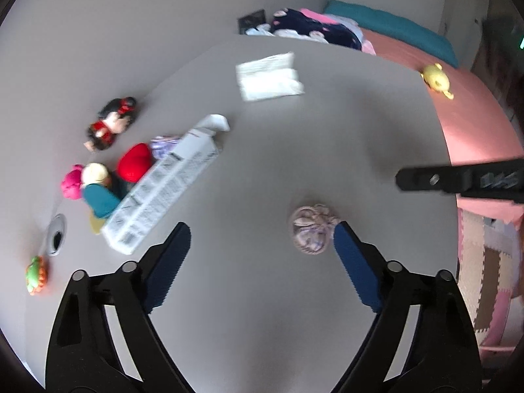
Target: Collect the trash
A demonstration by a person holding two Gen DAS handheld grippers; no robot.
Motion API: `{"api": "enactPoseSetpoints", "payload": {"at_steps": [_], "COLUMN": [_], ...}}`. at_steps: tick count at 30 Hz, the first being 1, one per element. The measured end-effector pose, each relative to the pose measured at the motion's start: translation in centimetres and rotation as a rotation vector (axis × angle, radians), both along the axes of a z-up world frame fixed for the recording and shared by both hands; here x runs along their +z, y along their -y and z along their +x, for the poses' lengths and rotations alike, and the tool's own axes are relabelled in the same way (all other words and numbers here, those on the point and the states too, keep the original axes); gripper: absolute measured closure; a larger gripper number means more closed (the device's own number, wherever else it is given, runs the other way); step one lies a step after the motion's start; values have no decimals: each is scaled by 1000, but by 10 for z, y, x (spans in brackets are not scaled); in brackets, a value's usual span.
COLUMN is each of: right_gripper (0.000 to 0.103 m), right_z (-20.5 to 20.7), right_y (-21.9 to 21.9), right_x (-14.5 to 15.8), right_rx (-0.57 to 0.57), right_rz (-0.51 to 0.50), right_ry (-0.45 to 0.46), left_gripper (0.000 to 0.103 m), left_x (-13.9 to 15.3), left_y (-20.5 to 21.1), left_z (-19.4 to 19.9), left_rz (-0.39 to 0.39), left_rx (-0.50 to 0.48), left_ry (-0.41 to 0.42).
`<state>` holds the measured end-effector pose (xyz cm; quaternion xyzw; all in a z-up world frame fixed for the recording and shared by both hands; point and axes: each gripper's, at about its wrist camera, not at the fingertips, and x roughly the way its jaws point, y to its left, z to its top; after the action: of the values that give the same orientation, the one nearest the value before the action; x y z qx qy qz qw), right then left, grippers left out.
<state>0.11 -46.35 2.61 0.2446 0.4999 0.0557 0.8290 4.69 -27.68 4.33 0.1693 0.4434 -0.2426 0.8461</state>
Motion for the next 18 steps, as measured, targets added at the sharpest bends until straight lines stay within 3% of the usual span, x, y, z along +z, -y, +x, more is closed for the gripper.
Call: {"api": "enactPoseSetpoints", "payload": {"at_steps": [6, 10, 11, 14, 16, 17, 18], "right_gripper": [102, 102, 102, 102, 101, 98, 78], "right_z": [1, 7, 10, 15, 21, 25, 28], "right_y": [13, 17, 16, 18, 17, 17, 16], "right_x": [10, 6, 4, 3, 1, 1, 1], "right_rx": [-3, -3, -1, 4, 8, 12, 10], "right_rz": [-27, -23, -23, -21, -22, -24, -27], "right_ry": [8, 2, 2, -3, -5, -5, -4], "left_gripper": [27, 44, 55, 76, 81, 83, 83], "left_x": [-16, -25, -24, -23, -23, -22, -22], "left_y": [24, 29, 28, 30, 30, 29, 27], "left_z": [2, 4, 4, 5, 5, 6, 6], "left_rz": [26, 32, 19, 6, -1, -13, -23], "left_rx": [-38, -59, -71, -90, -100, -101, -100], "left_ry": [-24, -39, -37, -39, -37, -40, -41]}}
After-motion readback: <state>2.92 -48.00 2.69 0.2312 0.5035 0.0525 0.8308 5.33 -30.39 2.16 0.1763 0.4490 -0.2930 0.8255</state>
